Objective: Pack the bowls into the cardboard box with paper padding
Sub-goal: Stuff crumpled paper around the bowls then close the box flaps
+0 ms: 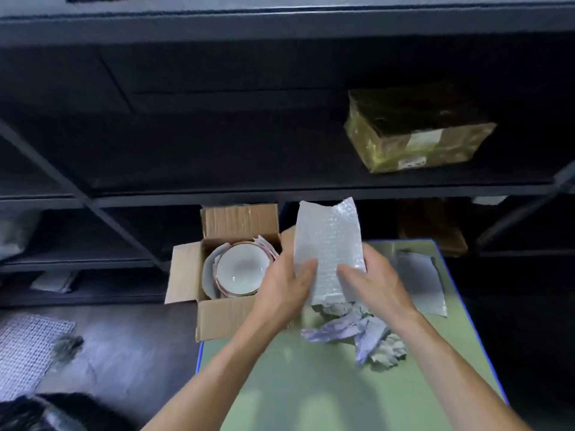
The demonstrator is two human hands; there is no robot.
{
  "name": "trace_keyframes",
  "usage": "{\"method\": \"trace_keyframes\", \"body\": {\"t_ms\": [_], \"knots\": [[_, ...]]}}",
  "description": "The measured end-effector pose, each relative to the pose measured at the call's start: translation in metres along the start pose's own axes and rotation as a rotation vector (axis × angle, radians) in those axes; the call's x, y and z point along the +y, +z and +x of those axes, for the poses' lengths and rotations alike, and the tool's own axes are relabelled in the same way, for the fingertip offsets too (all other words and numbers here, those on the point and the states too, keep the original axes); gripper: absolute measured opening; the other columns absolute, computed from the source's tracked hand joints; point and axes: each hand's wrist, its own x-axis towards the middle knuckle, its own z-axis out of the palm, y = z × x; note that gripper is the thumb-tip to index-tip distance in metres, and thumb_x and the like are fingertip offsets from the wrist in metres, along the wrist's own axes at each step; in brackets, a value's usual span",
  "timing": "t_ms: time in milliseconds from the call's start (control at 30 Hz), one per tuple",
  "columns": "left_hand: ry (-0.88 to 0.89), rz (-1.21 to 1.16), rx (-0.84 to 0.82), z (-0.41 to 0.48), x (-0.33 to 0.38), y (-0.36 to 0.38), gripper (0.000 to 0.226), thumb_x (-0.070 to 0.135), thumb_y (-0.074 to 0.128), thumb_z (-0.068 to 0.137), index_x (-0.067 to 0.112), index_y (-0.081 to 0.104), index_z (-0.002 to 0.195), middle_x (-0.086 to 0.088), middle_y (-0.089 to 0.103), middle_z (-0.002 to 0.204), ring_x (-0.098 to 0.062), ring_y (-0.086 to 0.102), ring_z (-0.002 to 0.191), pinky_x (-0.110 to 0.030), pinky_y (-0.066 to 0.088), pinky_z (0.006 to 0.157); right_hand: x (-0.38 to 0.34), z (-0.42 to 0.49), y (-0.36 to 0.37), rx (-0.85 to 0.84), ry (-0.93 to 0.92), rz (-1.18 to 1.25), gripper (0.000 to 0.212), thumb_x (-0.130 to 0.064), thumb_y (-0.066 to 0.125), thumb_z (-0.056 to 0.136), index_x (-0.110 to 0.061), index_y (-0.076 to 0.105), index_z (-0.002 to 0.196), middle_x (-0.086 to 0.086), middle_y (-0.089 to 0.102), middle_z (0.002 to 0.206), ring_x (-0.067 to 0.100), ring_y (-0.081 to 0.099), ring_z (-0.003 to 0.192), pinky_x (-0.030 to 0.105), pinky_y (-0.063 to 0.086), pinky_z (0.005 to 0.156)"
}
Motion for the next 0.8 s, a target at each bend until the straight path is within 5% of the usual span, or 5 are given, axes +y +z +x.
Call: {"method": "trace_keyframes", "body": {"t_ms": [167, 300, 467, 567, 800], "knots": [[-0.062, -0.126, 0.039, -0.008, -0.013, -0.054, 0.030, 0.024, 0.061, 0.093, 0.029, 0.046, 0.118, 0.019, 0.062, 0.099, 0.004, 0.061, 0.091, -0.024, 0.055, 0.076, -0.041, 0.010, 0.047, -0.011, -0.095, 0.029, 0.022, -0.022, 0.060, 0.091, -0.029, 0.061, 0.111, -0.015, 0.071, 0.101, -0.001, 0.066, 0.090, 0.021, 0.051, 0.073], [-0.131, -0.201, 0.066, -0.014, -0.029, -0.091, 0.036, 0.018, 0.063, 0.080, 0.026, 0.050, 0.113, 0.005, 0.062, 0.100, -0.020, 0.068, 0.088, -0.053, 0.059, 0.065, -0.061, 0.016, 0.078, -0.061, -0.139, -0.019, 0.018, -0.024, 0.059, 0.091, -0.026, 0.059, 0.109, -0.012, 0.068, 0.101, 0.008, 0.064, 0.094, 0.030, 0.053, 0.082], [-0.138, -0.205, 0.155, -0.015, -0.044, -0.129, 0.023, 0.011, 0.059, 0.089, 0.021, 0.057, 0.110, 0.019, 0.062, 0.088, -0.002, 0.064, 0.067, -0.028, 0.057, 0.058, -0.073, 0.017, 0.118, -0.164, -0.091, -0.059, 0.029, -0.028, 0.060, 0.092, -0.028, 0.054, 0.120, -0.011, 0.062, 0.112, 0.009, 0.059, 0.104, 0.035, 0.049, 0.090], [-0.161, -0.193, 0.183, -0.012, -0.053, -0.145, 0.017, 0.021, 0.060, 0.089, 0.024, 0.062, 0.105, 0.005, 0.064, 0.100, -0.006, 0.065, 0.084, -0.022, 0.053, 0.064, -0.075, 0.019, 0.137, -0.156, -0.021, -0.002, 0.025, -0.023, 0.062, 0.084, -0.027, 0.057, 0.108, -0.006, 0.065, 0.100, 0.014, 0.063, 0.093, 0.035, 0.053, 0.078], [-0.213, -0.218, 0.249, 0.008, -0.069, -0.169, 0.023, 0.045, 0.055, 0.095, 0.035, 0.054, 0.116, 0.013, 0.065, 0.108, -0.010, 0.066, 0.096, -0.042, 0.057, 0.086, -0.090, 0.021, 0.154, -0.165, -0.037, -0.043, 0.019, -0.001, 0.055, 0.079, -0.020, 0.058, 0.081, -0.008, 0.059, 0.067, 0.003, 0.055, 0.053, 0.016, 0.039, 0.048]]}}
